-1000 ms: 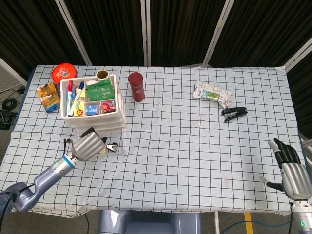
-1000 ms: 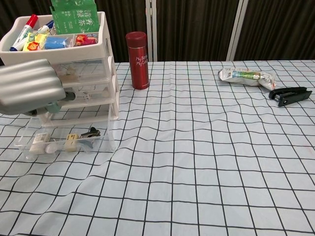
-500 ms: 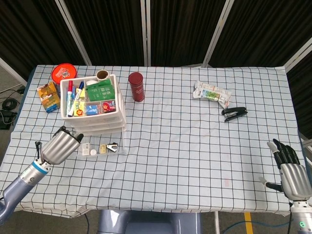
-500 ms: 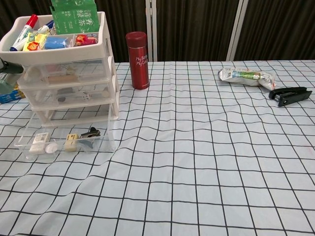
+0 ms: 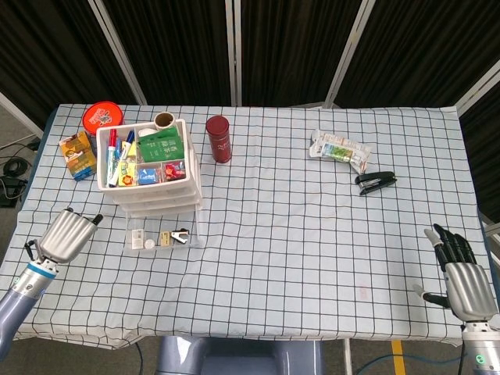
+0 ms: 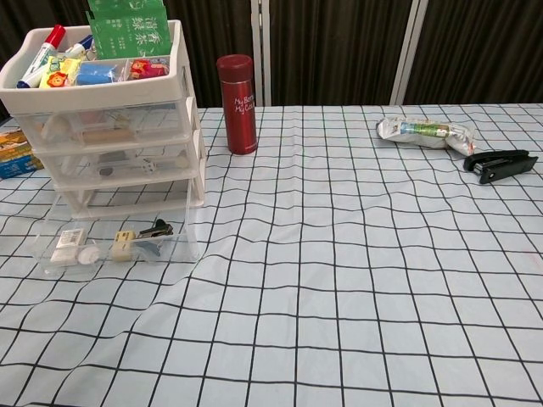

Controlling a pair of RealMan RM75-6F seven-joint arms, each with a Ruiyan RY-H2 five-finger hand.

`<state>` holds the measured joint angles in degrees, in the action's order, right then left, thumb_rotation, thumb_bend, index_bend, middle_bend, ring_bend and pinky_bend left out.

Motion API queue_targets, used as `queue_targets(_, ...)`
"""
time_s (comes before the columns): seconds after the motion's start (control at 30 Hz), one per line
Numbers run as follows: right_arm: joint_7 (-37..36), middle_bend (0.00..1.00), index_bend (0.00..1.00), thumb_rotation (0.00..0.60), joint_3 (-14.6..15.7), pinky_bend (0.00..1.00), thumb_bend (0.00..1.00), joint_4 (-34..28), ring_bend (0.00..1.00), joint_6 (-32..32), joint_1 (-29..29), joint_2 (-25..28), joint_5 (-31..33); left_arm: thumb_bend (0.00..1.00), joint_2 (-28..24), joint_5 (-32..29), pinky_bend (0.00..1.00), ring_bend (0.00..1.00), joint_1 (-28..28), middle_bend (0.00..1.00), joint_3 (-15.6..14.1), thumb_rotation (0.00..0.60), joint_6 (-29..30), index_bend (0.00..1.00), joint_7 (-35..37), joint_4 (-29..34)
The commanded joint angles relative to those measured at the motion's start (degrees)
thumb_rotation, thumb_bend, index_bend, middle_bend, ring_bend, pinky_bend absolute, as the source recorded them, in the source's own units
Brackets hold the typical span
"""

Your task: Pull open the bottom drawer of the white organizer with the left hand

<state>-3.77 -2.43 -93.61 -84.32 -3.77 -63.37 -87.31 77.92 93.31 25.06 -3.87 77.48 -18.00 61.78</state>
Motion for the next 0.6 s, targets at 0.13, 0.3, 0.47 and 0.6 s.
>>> queue_targets(0.13,0.3,0.00,0.03,0.600,-0.1,0.00,0.03,0.1,0.00,0.4,-0.2,-0.2,0.3,0.47,6.3,-1.4,0.81,0.91,-0.4,0.99,1.3,0.600,-1.2,0.55,4.9,-7.7)
queue_targets(0.3,0.1,0.00,0.03,0.600,-0.1,0.00,0.03,0.0,0.00,0.2,-0.1,-0.1,0.3,0.45,9.6,-1.0,0.81,0.91,0.0,0.99,1.5,0.600,-1.8,0.49,4.9,-10.6)
queue_targets(0.47,-0.2,0.00,0.03,0.600,-0.1,0.00,0.03,0.0,0.00,0.1,-0.1,0.1,0.3,0.39,11.0,-1.5,0.81,0.91,-0.1,0.99,2.0,0.600,-2.1,0.41,4.7,-11.3)
queue_targets(0.6,-0.4,0.00,0.03,0.600,-0.1,0.00,0.03,-0.1,0.00,0.0,0.0,0.2,0.1,0.35,12.1,-1.9,0.81,0.91,-0.3,0.99,2.8,0.600,-1.1,0.35,4.6,-11.8)
